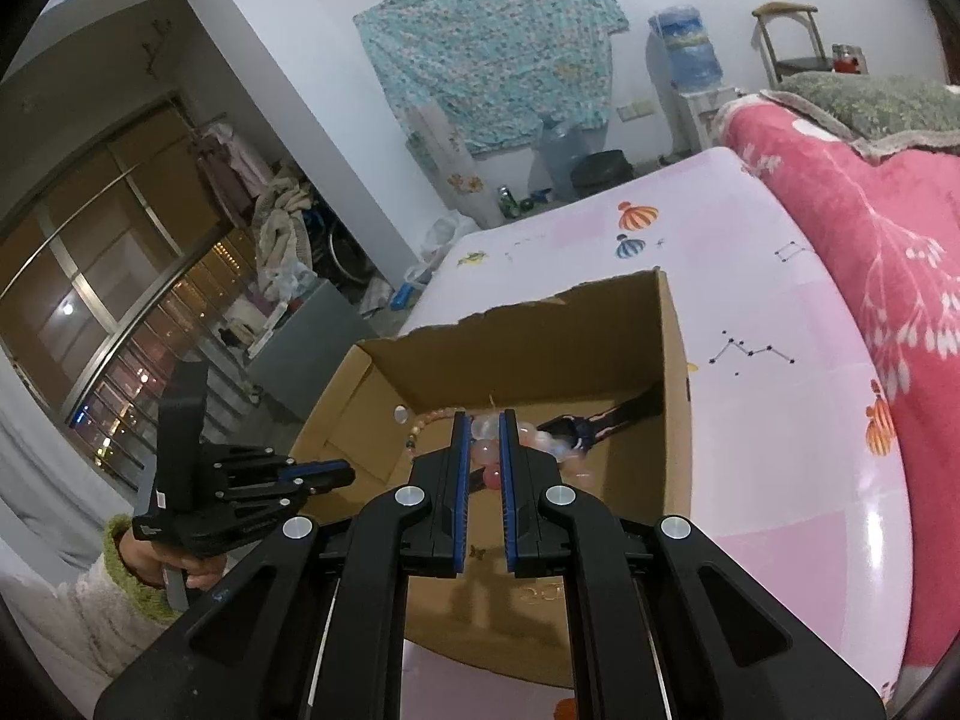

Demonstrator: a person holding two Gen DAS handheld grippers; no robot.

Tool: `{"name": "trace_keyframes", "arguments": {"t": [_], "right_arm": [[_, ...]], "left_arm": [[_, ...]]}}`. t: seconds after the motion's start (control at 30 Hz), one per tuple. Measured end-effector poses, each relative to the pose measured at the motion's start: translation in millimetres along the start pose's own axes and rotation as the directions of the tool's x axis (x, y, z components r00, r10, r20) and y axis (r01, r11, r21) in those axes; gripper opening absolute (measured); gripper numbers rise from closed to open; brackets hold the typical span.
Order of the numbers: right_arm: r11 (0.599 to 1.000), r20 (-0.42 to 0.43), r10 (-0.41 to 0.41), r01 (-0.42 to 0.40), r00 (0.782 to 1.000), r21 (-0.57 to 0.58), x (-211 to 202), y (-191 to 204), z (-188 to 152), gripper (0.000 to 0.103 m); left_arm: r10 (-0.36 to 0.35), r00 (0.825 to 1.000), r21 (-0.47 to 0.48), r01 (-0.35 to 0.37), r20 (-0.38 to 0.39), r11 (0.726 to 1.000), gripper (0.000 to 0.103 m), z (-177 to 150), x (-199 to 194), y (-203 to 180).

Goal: Organize jewelry
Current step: 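Carry both items over the box and open the left tool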

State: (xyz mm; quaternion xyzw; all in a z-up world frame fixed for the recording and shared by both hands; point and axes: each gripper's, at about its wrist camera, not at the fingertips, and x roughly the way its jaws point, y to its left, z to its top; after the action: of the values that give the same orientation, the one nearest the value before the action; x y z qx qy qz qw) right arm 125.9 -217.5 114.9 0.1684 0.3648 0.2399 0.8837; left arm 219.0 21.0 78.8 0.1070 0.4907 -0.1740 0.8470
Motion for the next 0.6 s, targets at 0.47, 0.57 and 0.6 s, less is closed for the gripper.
{"name": "trace_keyframes", "arguments": {"t": [0.47,0.57,0.6], "right_arm": [[1.0,0.004,-0.01,0.01,1.0,-0.022,-16,9,7,0.007],[1.0,-0.008,0.006,-0.006,1.0,-0.012,-15,8,9,0.007],[1.0,-0.013,0.008,-0.008,1.0,-0.011,-15,7,10,0.007]], "left_arm": [[-0.027,0.979,-0.147,0.058,0.203,0.988,0.005,-26,-59,17],[-0.016,0.971,-0.206,0.066,0.237,0.976,0.012,-39,-70,26],[-0.012,0.97,-0.218,0.067,0.244,0.974,0.015,-42,-72,29]]}}
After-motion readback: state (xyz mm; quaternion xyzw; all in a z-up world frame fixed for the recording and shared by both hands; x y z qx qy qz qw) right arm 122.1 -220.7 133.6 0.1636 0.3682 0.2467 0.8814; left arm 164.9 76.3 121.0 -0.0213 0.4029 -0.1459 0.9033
